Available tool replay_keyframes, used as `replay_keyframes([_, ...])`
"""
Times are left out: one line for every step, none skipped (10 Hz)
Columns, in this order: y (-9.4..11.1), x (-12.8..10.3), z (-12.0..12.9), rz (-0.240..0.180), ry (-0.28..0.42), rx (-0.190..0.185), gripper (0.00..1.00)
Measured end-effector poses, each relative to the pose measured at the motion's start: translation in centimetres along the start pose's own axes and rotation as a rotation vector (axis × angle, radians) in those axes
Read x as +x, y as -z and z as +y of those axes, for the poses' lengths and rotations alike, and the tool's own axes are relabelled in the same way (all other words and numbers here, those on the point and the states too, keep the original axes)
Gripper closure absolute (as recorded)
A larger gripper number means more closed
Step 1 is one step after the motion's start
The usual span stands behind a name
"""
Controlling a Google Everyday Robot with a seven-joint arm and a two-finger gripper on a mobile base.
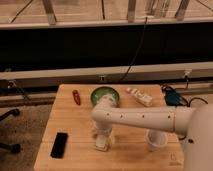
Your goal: Wipe the white sponge on the table
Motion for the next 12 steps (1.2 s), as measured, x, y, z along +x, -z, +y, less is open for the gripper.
replay_keyframes([-0.2,0.0,0.4,0.002,0.001,-0.012,0.29])
replay_keyframes([-0.3,0.0,0.6,0.001,0.004,-0.014,0.39])
replay_keyframes([-0.2,0.0,0.7,0.003,0.005,-0.013,0.47])
replay_keyframes([-0.1,-0.1,0.9,0.002,0.007,-0.01,0.57])
replay_keyframes([-0.1,-0.1,1.1,0.001,0.009,-0.007,0.67])
replay_keyframes([0.1,-0.1,1.2,0.0,0.01,-0.004,0.77])
replay_keyframes([0.2,-0.2,1.3,-0.001,0.011,0.002,0.89])
replay_keyframes([0.3,-0.2,1.3,-0.004,0.012,0.006,0.96])
replay_keyframes([0.7,0.0,1.6,-0.015,-0.001,0.011,1.0])
replay_keyframes([0.8,0.6,2.3,-0.019,-0.011,0.009,1.0])
replay_keyframes([1.0,1.2,3.1,-0.019,-0.019,0.008,1.0])
replay_keyframes([1.1,1.8,4.0,-0.024,-0.03,0.007,1.0])
